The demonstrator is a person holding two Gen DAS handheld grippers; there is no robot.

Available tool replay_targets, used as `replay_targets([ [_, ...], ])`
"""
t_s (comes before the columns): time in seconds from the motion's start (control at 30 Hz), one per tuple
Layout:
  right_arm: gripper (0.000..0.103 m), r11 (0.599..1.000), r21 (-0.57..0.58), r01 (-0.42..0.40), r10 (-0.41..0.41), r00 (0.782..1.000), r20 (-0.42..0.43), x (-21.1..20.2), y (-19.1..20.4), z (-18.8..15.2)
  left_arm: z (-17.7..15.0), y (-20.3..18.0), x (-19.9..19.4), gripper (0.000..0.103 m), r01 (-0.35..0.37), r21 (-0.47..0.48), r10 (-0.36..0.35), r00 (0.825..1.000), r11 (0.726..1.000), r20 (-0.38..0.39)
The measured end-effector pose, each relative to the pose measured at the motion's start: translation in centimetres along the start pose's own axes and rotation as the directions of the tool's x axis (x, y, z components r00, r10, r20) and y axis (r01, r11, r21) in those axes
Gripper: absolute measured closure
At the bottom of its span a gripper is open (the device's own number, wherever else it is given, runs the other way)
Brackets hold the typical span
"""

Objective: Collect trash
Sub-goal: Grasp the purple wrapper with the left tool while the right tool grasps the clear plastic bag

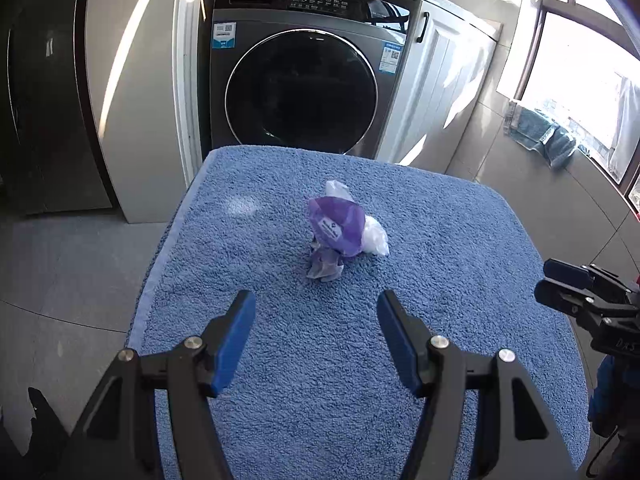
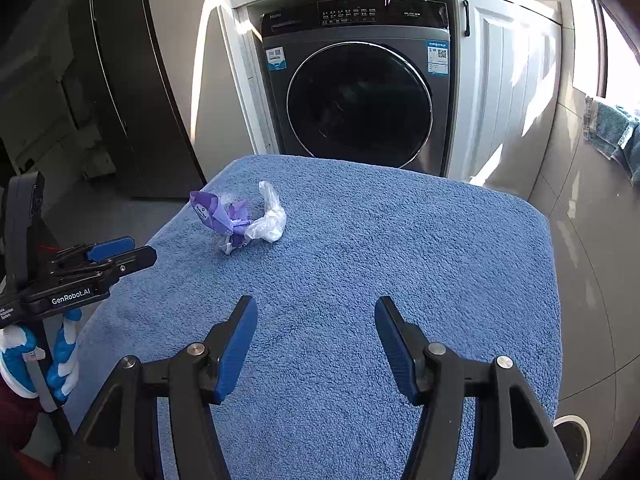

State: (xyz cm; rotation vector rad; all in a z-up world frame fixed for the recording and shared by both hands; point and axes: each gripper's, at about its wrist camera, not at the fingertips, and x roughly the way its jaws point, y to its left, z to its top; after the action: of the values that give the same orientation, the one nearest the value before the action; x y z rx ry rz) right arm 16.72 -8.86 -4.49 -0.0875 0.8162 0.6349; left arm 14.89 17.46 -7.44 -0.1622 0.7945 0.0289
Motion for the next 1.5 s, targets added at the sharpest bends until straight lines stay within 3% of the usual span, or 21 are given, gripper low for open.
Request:
replay_targets([
  [0.17,0.045,0.999,-0.003,-0.038,0.038,0.999,-0.013,4.5,-0.4,2.4,2.5,-0.5,4.0,0.042,0.031,0.026,-0.03,0.999,0.999,-0.014],
  [0.27,0.045,0.998,0.002,-0.059,0.059,0.998,-0.016,6.2,-0.7,3.3,3.5,0.1,6.1,0.043,0.058,-0.008,-0.059,0.998,0.998,-0.016],
  [0.37,0.045,0.996,0.001,-0.087,0.087,0.996,-0.02,7.8,-0.5,4.3,4.0,1.2,7.8,0.079,0.086,-0.056,-0.088,0.995,0.995,-0.036],
  [0.4,0.045,0.995,-0.001,-0.097,0.097,0.995,-0.022,8.4,-0.4,4.7,4.0,1.6,8.1,0.08,0.088,-0.069,-0.09,0.995,0.994,-0.036],
  [0.57,0.045,0.988,0.027,-0.15,0.151,0.988,-0.042,12.5,0.3,6.4,3.7,2.3,7.7,0.089,0.09,-0.075,-0.091,0.996,0.993,-0.008],
  [0.83,0.048,0.96,0.137,-0.244,0.258,0.962,-0.094,17.8,0.5,7.0,2.2,3.5,4.9,0.092,0.047,-0.096,-0.045,0.999,0.994,0.024],
  [1.07,0.058,0.949,0.135,-0.284,0.3,0.946,-0.121,19.0,2.5,7.3,1.0,4.2,2.0,0.093,0.036,-0.124,-0.031,0.998,0.992,0.048],
  [1.17,0.074,0.949,0.126,-0.29,0.307,0.94,-0.146,19.6,3.1,7.5,0.5,4.0,1.0,0.093,0.025,-0.122,-0.02,0.999,0.992,0.041],
  [1.23,0.075,0.937,0.14,-0.321,0.34,0.929,-0.144,19.1,2.9,7.4,0.1,3.7,0.3,0.093,0.02,-0.119,-0.016,0.999,0.993,0.032],
  [1.5,0.076,0.946,0.097,-0.309,0.315,0.947,-0.058,10.0,0.2,4.3,-2.3,-0.8,-2.4,0.093,0.003,-0.014,-0.003,1.0,1.0,0.004],
])
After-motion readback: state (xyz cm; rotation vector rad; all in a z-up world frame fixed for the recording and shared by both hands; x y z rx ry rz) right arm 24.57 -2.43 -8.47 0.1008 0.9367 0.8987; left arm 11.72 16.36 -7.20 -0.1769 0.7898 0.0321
